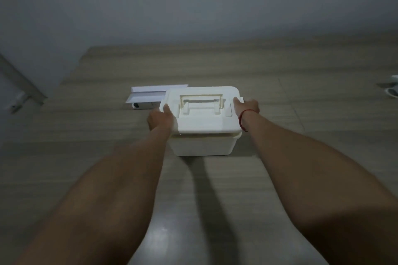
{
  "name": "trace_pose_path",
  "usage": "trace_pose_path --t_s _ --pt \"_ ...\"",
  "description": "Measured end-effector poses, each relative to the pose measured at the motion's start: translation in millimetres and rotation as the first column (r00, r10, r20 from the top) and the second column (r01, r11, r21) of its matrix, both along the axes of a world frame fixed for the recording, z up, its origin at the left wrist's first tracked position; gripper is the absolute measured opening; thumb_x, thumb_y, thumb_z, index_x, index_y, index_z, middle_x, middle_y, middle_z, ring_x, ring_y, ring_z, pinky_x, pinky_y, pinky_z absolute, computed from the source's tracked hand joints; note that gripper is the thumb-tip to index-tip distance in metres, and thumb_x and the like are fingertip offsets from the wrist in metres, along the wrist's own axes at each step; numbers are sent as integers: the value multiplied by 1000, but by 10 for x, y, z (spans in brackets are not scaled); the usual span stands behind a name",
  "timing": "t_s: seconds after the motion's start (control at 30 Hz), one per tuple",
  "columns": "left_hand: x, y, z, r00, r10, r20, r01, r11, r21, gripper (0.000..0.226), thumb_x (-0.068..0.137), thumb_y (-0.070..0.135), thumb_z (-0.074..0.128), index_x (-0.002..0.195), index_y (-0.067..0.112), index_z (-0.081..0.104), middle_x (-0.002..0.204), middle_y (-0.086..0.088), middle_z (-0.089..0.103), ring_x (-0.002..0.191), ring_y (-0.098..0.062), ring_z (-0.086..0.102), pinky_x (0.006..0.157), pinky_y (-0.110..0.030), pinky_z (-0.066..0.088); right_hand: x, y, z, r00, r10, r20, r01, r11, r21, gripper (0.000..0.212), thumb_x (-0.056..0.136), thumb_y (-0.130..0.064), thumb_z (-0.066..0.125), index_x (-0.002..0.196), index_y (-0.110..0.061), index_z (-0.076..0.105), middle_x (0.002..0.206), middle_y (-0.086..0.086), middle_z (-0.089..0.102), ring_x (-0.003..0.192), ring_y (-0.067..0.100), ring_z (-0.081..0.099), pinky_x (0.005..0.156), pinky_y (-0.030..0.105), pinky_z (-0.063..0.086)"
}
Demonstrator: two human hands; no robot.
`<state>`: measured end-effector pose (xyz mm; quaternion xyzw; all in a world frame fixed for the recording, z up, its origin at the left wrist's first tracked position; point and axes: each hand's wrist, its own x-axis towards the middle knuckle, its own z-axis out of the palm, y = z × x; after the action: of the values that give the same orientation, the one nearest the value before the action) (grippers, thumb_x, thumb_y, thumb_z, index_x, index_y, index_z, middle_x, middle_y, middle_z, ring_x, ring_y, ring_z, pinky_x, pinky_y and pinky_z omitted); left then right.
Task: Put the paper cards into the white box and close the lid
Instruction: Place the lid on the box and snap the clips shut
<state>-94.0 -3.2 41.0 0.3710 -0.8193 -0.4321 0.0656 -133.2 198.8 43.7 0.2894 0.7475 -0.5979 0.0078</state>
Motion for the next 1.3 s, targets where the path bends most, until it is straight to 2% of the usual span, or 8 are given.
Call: trace_pose_path --t_s 0.2,0.37,0.57,0.83,1.03,1.17,1.3 --pt "42 -96 -264 997 0 81 -6 997 74 56 100 36 42 134 -7 46 138 -21 54 130 -34 50 102 -34 41 28 -102 -196 999 6 31 -7 998 56 45 91 -28 60 130 -6 57 133 14 60 123 30 57 102 33 45" --pt "41 -144 -346 996 -44 78 36 995 95 51 98 36 46 128 -4 57 132 -19 60 124 -34 55 100 -35 45 56 -131 -287 999 -4 36 0 993 118 41 93 -28 56 130 -10 59 133 12 61 123 29 57 102 31 44" --pt "-4 -146 -344 997 -36 75 27 992 126 51 95 36 51 128 -2 56 132 -18 60 121 -34 58 97 -35 47 9 -131 -277 997 -33 68 26 994 103 40 94 -25 56 131 -10 57 135 14 59 123 30 57 103 32 43" --pt "-71 -172 -390 996 -53 77 48 997 68 52 95 38 49 128 -3 54 132 -19 59 120 -35 58 95 -37 47 -32 -171 -303 993 -55 100 35 981 191 39 94 -29 55 128 -11 60 133 13 60 122 32 57 102 36 44" --pt "-104 -190 -345 993 -52 106 47 998 48 50 93 35 53 127 -2 51 134 -18 54 119 -37 57 95 -39 48 -56 -165 -304 988 -68 141 26 959 282 43 90 -33 60 122 -4 60 129 16 61 118 35 59 99 40 47" --pt "-126 -191 -404 992 -67 104 59 995 80 55 94 38 48 130 -4 50 135 -19 54 120 -37 56 97 -40 46 -23 -156 -371 984 -65 167 23 969 246 56 89 -43 58 129 -3 54 137 17 54 127 36 51 105 41 40" --pt "-124 -106 -504 992 -44 115 23 983 181 63 97 44 38 140 -2 37 140 -22 50 126 -38 51 100 -42 42 28 -152 -464 975 -52 215 35 996 82 69 88 -56 52 133 -3 51 138 16 53 126 34 53 103 38 41"
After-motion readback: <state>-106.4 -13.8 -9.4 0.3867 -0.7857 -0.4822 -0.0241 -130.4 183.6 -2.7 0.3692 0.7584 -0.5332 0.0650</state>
